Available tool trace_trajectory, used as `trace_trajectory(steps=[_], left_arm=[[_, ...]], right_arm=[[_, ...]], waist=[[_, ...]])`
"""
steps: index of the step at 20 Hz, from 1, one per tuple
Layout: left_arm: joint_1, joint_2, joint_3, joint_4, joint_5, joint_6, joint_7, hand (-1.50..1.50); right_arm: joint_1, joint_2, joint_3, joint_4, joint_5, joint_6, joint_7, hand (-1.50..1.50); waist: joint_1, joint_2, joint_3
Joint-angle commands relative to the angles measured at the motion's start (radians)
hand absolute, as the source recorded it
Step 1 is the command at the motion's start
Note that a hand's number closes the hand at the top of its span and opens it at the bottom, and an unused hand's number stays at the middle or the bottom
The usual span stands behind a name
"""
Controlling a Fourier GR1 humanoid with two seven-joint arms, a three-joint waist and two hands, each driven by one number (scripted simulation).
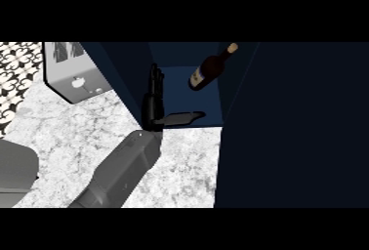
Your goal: Pick up the wine, place it into the cabinet and close the cabinet
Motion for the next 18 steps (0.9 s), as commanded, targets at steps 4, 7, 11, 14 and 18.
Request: trace_trajectory(steps=[4,7,11,14,18], left_arm=[[0.204,0.0,-0.232,-0.366,0.006,0.229,0.028,-1.5],[0.267,0.013,-0.232,-0.474,-0.073,0.24,0.076,-1.5],[0.363,0.008,-0.292,-0.664,-0.113,0.314,0.116,-1.5],[0.493,0.069,-0.349,-0.785,-0.148,0.35,0.106,-1.5],[0.54,0.114,-0.345,-0.919,-0.199,0.411,0.182,-1.5]], right_arm=[[0.029,-0.008,-0.022,-0.129,-0.015,-0.028,0.055,-1.5],[0.016,0.008,-0.003,-0.096,0.012,-0.044,0.037,-1.5],[0.033,-0.011,0.028,-0.113,0.021,-0.027,0.065,-1.5],[0.087,-0.013,-0.013,-0.149,-0.024,-0.02,0.03,-1.5],[0.102,-0.016,-0.001,-0.147,-0.014,-0.01,0.018,-1.5]], waist=[[0.033,-0.003,0.0],[0.043,-0.001,0.0],[0.041,-0.001,0.0],[0.041,-0.002,0.001],[0.038,0.0,0.0]])
